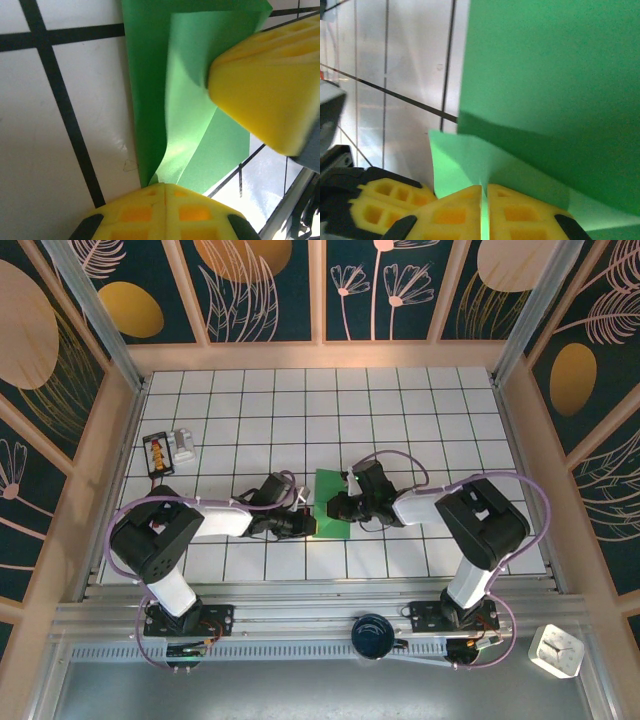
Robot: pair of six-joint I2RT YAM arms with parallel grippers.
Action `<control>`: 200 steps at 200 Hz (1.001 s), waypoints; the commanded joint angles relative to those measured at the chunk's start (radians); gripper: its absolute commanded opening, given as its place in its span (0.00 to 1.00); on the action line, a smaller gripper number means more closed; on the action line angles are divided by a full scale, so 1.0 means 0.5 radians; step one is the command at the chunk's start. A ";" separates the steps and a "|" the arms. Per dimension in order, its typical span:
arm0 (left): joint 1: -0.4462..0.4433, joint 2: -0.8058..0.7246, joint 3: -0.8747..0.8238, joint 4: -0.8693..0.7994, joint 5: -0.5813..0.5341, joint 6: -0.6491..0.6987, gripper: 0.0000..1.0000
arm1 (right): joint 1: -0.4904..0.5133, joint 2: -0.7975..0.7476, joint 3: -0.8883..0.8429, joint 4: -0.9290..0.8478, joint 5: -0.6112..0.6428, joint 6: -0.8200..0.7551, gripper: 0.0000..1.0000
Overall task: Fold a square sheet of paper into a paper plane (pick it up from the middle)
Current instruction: Fold the triangle a second time at the center of the table.
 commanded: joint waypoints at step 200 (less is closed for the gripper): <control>-0.047 0.276 -0.058 -0.580 -0.430 0.335 0.00 | -0.073 0.088 -0.145 0.037 0.043 0.057 0.03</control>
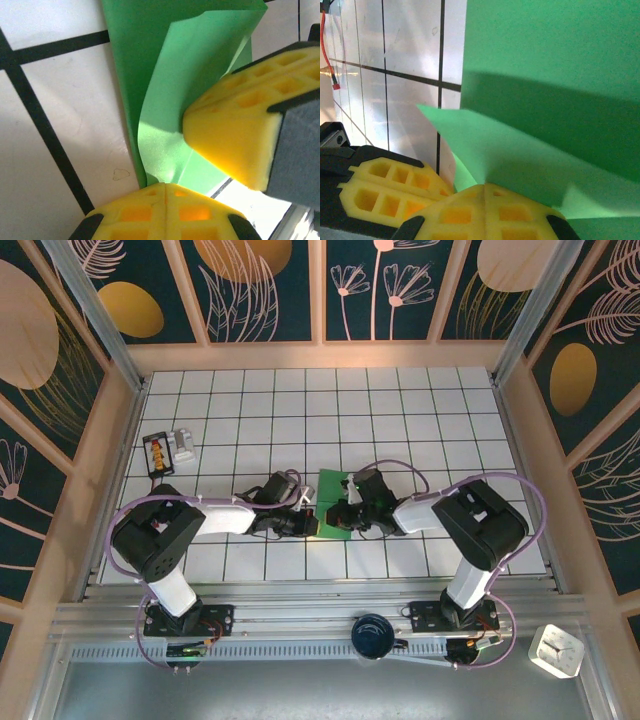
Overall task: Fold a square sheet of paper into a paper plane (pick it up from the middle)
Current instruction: Fold the triangle a second time at the center of the table.
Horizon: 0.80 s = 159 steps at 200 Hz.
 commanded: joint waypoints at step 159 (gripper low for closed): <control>-0.028 0.277 -0.195 -0.437 -0.440 0.126 0.00 | -0.581 0.115 0.100 -0.413 0.153 -0.324 0.02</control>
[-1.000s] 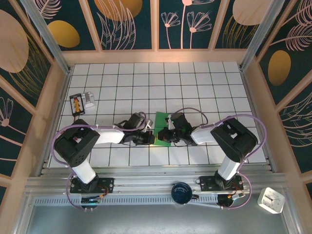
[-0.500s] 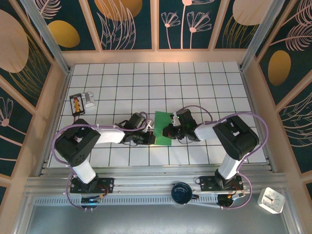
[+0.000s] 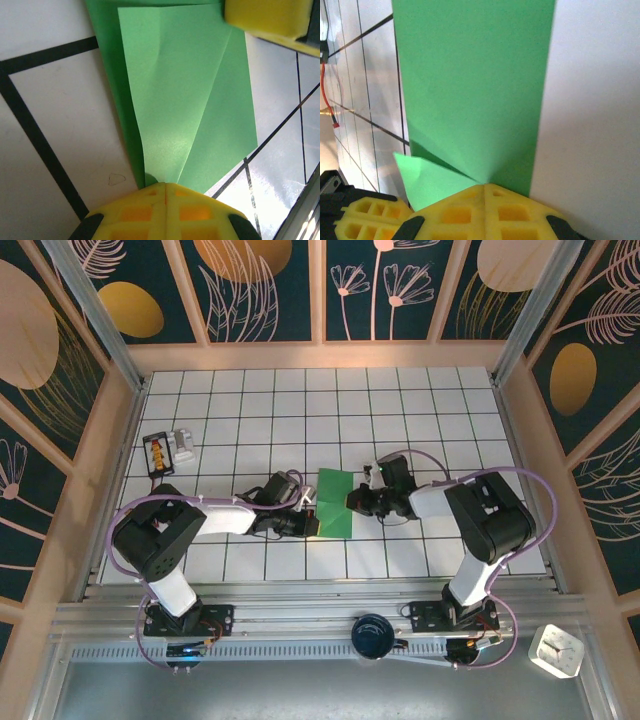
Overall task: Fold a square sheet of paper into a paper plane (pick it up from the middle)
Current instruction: Fold the triangle a second time at the center of the table.
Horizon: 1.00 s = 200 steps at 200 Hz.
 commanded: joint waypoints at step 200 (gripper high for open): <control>-0.028 0.131 -0.099 -0.305 -0.343 -0.144 0.00 | 0.543 -0.047 -0.119 0.280 0.185 0.337 0.01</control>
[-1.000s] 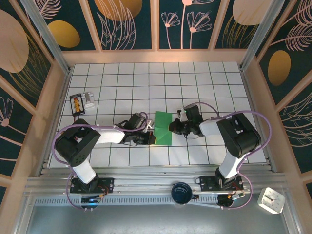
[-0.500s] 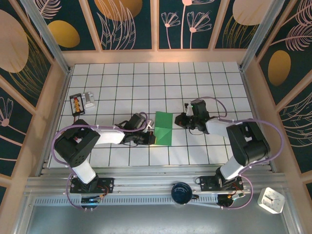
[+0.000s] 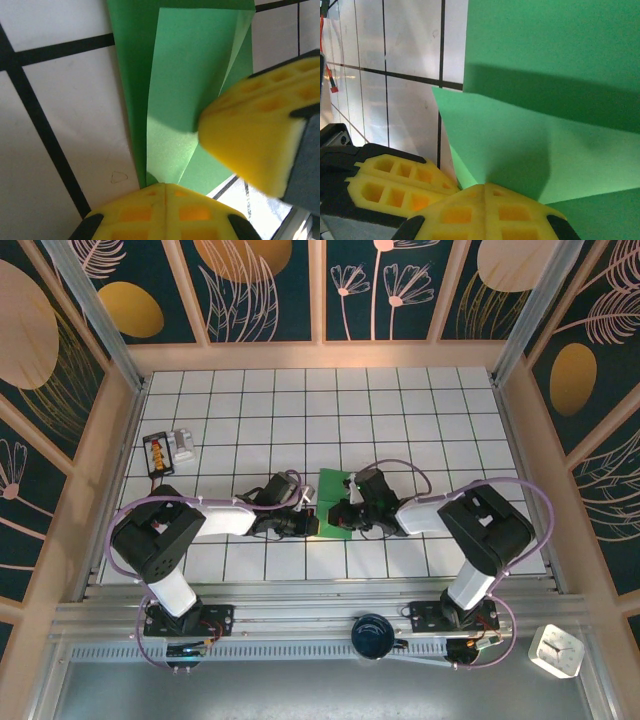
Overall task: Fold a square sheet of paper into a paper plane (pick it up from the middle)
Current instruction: Fold the triangle a second time at the center of the table, then turn over the paper at the center of the table.
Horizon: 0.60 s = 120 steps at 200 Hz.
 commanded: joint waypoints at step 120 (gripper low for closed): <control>-0.014 0.227 -0.132 -0.376 -0.391 0.098 0.00 | -0.204 0.110 0.097 -0.425 0.176 -0.114 0.00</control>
